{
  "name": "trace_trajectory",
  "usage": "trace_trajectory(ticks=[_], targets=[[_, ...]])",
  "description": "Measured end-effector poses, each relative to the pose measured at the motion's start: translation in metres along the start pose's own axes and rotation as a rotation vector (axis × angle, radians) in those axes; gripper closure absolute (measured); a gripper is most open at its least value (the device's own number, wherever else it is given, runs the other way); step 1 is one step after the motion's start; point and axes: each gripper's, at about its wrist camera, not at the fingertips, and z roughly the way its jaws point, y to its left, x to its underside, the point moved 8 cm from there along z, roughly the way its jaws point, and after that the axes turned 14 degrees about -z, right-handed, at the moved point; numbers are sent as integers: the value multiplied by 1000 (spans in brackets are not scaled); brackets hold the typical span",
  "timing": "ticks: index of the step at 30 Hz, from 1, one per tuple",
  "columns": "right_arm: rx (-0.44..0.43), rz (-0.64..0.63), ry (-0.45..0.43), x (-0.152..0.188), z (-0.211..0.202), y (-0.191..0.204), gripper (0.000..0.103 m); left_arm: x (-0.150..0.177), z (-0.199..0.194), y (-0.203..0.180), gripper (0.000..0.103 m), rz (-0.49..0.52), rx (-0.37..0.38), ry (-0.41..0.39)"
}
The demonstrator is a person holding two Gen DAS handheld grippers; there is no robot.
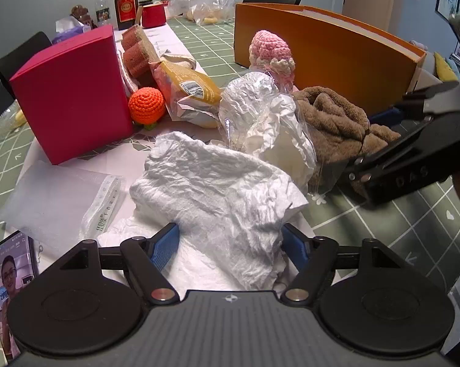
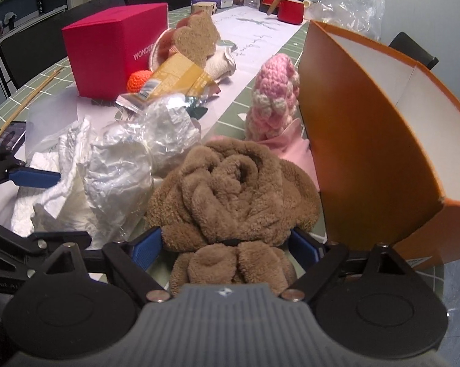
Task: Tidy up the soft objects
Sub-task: 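Grasp the white crumpled tissue with the left tool while the right tool grasps the brown towel, then lift the tissue with the left tool while the right tool carries the towel to the orange box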
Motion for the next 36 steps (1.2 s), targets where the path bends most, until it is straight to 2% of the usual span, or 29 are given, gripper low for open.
trace_trajectory(ticks=[1, 2, 3, 4, 8, 13, 23, 36], targets=[[-6, 5, 5, 2, 1, 0, 17, -1, 0, 0, 26, 1, -2, 1], [-15, 9, 9, 3, 2, 1, 23, -1, 0, 0, 35, 3, -5, 0], [-29, 13, 11, 4, 3, 1, 27, -2, -1, -1, 38, 6, -6, -3], [-33, 15, 11, 5, 3, 1, 27, -2, -2, -1, 44, 10, -9, -4], [-40, 18, 4, 5, 1, 2, 37, -3, -3, -1, 68, 23, -17, -14], [-49, 27, 6, 6, -4, 1, 44, -2, -8, -2, 80, 51, -20, -14], [-41, 61, 0, 4, -25, -3, 45, 0, -18, 7, 84, 80, 2, -10], [-12, 106, -115, -3, -74, -13, 45, -8, -47, 14, 85, 113, 5, -72]])
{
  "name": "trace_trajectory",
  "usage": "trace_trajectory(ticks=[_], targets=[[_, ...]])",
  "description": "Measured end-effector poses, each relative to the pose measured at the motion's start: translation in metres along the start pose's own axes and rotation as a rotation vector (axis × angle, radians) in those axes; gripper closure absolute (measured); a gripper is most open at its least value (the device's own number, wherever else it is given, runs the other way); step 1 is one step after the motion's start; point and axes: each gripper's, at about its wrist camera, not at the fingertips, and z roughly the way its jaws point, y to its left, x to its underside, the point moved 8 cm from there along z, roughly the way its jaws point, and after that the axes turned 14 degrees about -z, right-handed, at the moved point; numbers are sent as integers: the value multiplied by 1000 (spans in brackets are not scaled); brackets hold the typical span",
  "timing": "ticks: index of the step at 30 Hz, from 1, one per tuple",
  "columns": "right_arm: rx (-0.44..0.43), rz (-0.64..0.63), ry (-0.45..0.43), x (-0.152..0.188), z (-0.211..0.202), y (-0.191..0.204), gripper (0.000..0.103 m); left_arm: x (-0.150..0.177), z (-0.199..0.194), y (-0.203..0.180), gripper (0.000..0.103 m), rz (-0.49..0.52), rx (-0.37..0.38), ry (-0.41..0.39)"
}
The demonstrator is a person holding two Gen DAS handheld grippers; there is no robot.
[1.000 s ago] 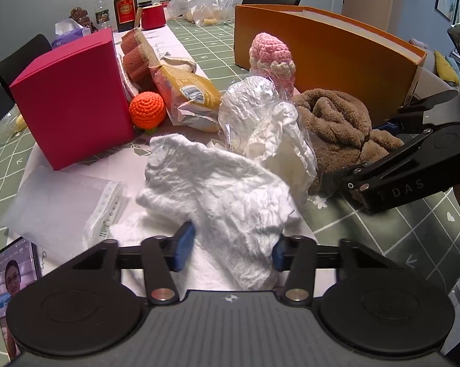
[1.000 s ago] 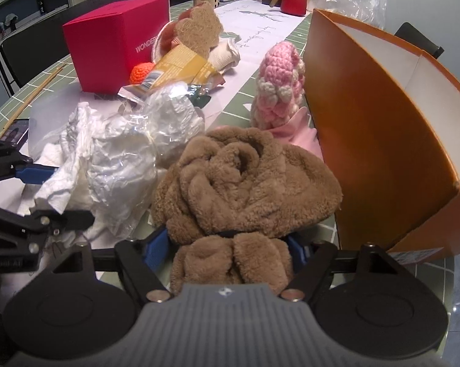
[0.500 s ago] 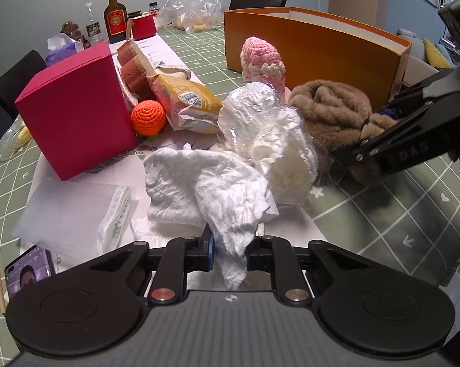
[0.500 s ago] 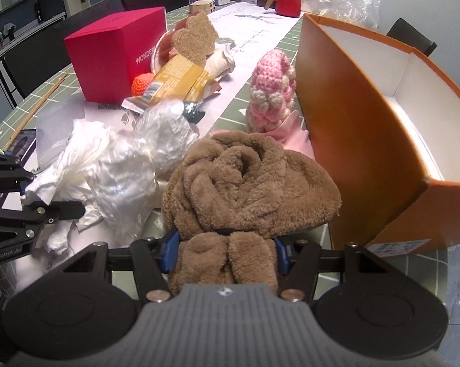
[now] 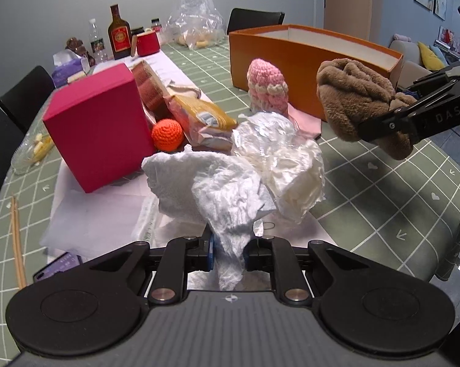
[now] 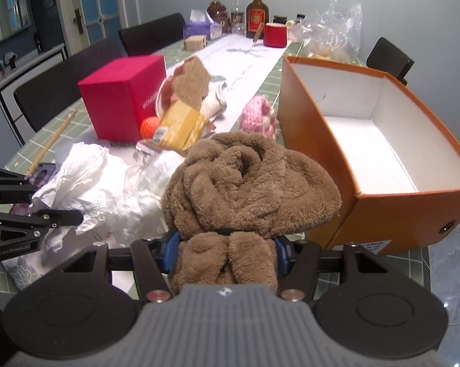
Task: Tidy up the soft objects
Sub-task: 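Lift the tissue with the left tool while the right tool carries the towel to the orange box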
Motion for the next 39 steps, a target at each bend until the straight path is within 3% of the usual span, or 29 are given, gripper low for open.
trace_trajectory(ticks=[11, 26, 32, 39], targets=[[0, 23, -54, -2, -23, 3, 45, -33, -34, 7, 85, -20, 68, -49], [12, 8, -164, -42, -61, -5, 45, -118, -86, 28, 85, 11, 110, -66], [9, 17, -212, -70, -87, -13, 45, -150, -94, 13, 85, 57, 155, -94], [1, 3, -211, -99, -98, -29, 44, -170, -84, -28, 85, 170, 209, -71]])
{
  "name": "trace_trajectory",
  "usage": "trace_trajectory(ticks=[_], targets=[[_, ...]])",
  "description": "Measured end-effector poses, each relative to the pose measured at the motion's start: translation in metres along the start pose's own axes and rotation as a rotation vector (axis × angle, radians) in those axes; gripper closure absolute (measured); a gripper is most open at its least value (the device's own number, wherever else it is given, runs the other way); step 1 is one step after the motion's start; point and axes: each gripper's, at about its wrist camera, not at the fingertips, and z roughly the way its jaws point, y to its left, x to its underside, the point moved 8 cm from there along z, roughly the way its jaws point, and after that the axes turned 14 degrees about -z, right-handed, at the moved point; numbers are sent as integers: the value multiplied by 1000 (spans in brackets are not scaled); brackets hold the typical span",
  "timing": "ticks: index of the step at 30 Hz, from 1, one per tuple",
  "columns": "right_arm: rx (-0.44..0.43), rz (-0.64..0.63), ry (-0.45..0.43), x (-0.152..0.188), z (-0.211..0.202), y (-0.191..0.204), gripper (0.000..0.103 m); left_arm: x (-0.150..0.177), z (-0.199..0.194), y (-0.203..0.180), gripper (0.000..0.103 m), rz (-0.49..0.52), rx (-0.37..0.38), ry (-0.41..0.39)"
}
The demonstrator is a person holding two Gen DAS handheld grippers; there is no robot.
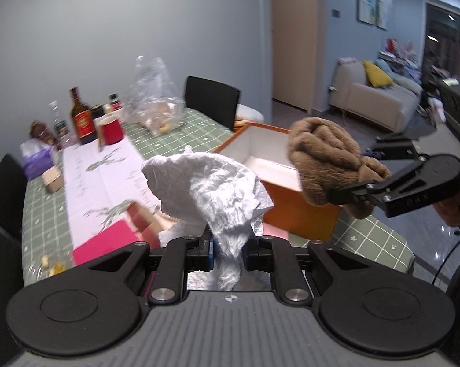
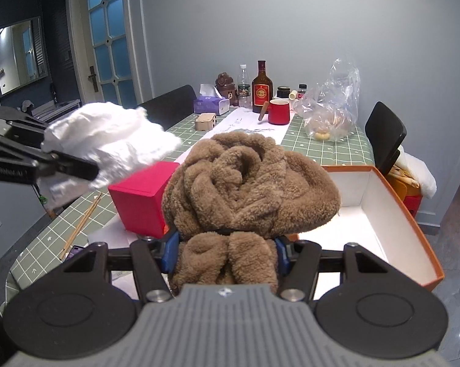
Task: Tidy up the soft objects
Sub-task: 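Lift the tissue with the left tool while the right tool carries the towel to the orange box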
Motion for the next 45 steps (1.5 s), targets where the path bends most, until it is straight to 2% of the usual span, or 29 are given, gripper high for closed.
trace_trajectory(ticks=[6, 12, 17, 23, 26, 29, 34, 39, 45], targets=[[26, 24, 31, -12, 10, -31, 44, -31, 27, -17, 85, 11, 48, 9], [147, 24, 63, -28, 18, -75, 44, -67, 56, -31, 85, 24, 57, 0], [164, 71, 56, -32, 21, -103, 44, -84, 78, -47, 85, 35, 97, -2], [175, 103, 131, -6, 45, -125, 44, -79, 112, -67, 85, 53, 124, 48], [195, 114, 172, 12, 56, -137, 44, -77, 126, -73, 85, 14, 172, 58], [202, 133, 205, 29, 63, -146, 43, -74, 141, -78, 85, 7, 188, 64], [204, 126, 256, 48, 74, -154, 44, -71, 163, -93, 85, 37, 193, 78], [187, 127, 308, 64, 89, -159, 44, -61, 197, -106, 85, 71, 177, 149], [174, 113, 357, 75, 107, -157, 44, -52, 228, -101, 85, 50, 134, 217]])
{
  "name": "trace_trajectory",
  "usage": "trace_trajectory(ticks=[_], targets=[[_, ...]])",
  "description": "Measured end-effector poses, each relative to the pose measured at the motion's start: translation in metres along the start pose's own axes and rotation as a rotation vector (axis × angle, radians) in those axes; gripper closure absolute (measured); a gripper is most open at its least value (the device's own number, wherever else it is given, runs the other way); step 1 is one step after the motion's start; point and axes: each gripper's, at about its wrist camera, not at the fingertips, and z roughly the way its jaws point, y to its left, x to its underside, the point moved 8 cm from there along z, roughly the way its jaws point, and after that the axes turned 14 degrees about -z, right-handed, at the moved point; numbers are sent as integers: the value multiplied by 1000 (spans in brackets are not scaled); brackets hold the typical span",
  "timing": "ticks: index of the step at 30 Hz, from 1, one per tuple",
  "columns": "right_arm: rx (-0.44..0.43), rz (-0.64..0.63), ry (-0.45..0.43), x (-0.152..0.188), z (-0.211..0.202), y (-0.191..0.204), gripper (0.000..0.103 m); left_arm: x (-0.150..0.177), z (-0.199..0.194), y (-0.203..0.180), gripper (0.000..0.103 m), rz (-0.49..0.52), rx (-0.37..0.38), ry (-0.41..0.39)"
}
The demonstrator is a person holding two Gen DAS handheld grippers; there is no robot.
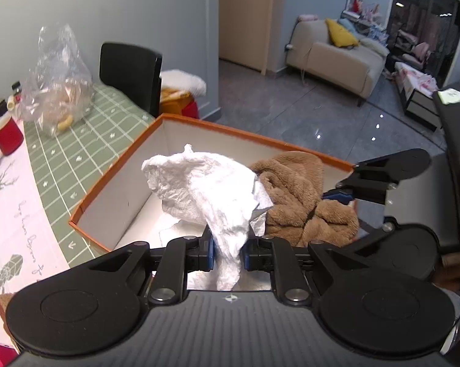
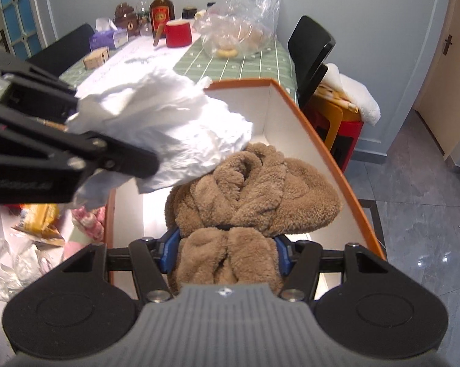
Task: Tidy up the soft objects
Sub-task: 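Lift the tissue with the left tool while the right tool carries the towel to the orange box, then open the left tool over the orange box while the right tool releases the towel inside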
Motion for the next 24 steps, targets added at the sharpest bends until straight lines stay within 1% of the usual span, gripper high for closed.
trace_trajectory(ticks=[3, 6, 8, 10, 12, 13, 16, 18, 19, 20, 21, 24], targets=[[18, -19, 27, 1, 11, -1, 44, 3, 14, 4, 85, -15, -13, 33], [55, -37, 35, 0, 18, -4, 44, 8, 27, 2, 85, -11, -42, 61], [75, -53, 48, 1, 23, -4, 44, 10, 34, 1, 85, -29, -41, 76], [85, -70, 71, 4, 30, -4, 44, 13, 42, 1, 85, -49, -48, 96], [85, -78, 86, 7, 35, -4, 44, 15, 48, 1, 84, -64, -84, 111], [82, -78, 90, 8, 38, -4, 44, 16, 50, 0, 84, -74, -89, 119], [90, -81, 111, 13, 45, -6, 41, 20, 55, -8, 83, -62, -91, 138], [84, -81, 113, 15, 49, -7, 41, 24, 56, -13, 81, -41, -89, 154], [78, -79, 111, 16, 50, -6, 40, 26, 57, -16, 77, -33, -89, 162], [75, -78, 112, 16, 50, -5, 38, 27, 57, -17, 73, -27, -92, 164], [82, -80, 112, 16, 49, -6, 34, 27, 56, -18, 70, -24, -99, 163], [92, -92, 103, 15, 43, -4, 33, 24, 50, -21, 62, -32, -103, 145]])
